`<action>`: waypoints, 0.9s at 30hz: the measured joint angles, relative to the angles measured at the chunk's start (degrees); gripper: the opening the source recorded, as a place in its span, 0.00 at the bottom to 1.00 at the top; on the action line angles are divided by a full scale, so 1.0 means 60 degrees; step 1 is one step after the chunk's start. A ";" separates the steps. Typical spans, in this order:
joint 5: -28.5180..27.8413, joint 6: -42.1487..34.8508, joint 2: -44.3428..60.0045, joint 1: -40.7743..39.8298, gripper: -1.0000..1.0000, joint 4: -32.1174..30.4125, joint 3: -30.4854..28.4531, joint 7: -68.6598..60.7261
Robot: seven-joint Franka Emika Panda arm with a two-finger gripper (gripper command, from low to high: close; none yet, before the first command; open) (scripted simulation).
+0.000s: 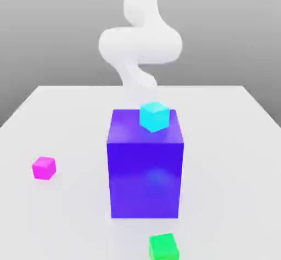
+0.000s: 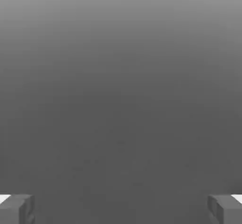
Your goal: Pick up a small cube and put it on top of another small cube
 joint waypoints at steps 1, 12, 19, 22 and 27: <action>-0.0048 0.0249 0.0351 -0.0339 0.50 -0.0244 -0.0060 0.0391; -0.0452 0.2685 0.3751 -0.3517 0.50 -0.2653 -0.0947 0.4165; -0.0383 0.4223 0.5892 -0.5097 0.50 -0.4171 -0.1923 0.6301; 0.0122 0.4901 0.6842 -0.5837 0.50 -0.4746 -0.2272 0.6796; 0.1632 0.6239 0.8567 -0.6670 0.50 -0.4598 -0.1100 0.5922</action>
